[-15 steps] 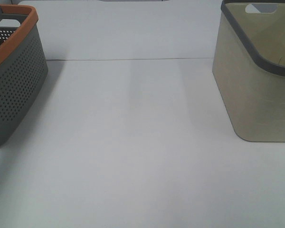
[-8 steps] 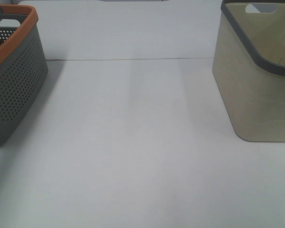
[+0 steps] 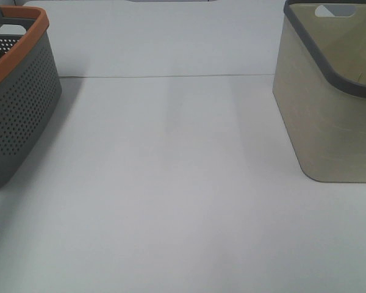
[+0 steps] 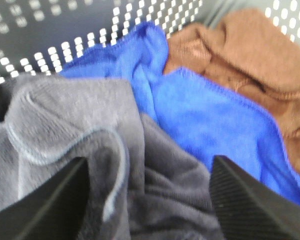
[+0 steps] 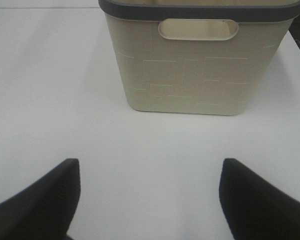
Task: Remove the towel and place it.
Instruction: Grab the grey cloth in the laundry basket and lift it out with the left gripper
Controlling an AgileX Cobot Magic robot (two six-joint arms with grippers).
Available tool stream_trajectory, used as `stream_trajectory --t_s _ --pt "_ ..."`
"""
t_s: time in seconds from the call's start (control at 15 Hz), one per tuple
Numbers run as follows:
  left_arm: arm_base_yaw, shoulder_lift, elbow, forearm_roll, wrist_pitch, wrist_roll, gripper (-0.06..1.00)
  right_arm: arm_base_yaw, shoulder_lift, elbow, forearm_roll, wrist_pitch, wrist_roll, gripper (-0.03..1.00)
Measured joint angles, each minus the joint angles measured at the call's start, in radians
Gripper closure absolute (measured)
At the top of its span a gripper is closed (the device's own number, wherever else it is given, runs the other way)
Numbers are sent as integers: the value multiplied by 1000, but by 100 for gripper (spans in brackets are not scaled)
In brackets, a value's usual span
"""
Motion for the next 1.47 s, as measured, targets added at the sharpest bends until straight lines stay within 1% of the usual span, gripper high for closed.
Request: stream_trajectory --t_s 0.13,0.2,0.33,0.4,0.6,0.73,0.8,0.87,0.93,1.0,1.13,1.27,1.47 --pt "0 0 0 20 0 -13 43 0 0 0 0 0 0 21" --pt "0 0 0 21 -1 -14 46 0 0 0 0 0 0 21" --pt "0 0 0 22 -1 -14 59 0 0 0 0 0 0 21" --pt "0 0 0 19 -1 -14 63 0 0 0 0 0 0 21" --pt "0 0 0 -17 -1 -2 66 0 0 0 0 0 1 21" --pt "0 0 0 -19 -1 8 66 0 0 0 0 0 1 21" --pt "0 0 0 -19 -1 10 69 0 0 0 0 0 1 21" --pt "0 0 0 -19 -12 13 76 0 0 0 0 0 1 21" --pt "0 0 0 -19 -44 23 89 0 0 0 0 0 1 21" --pt "0 -4 0 -21 -98 32 94 0 0 0 0 0 1 21" --pt "0 -23 0 -21 -181 34 94 0 0 0 0 0 1 21" --pt "0 -59 0 -20 -201 41 94 0 0 0 0 0 1 21" --pt "0 -126 0 3 -245 117 94 0 0 0 0 0 1 21"
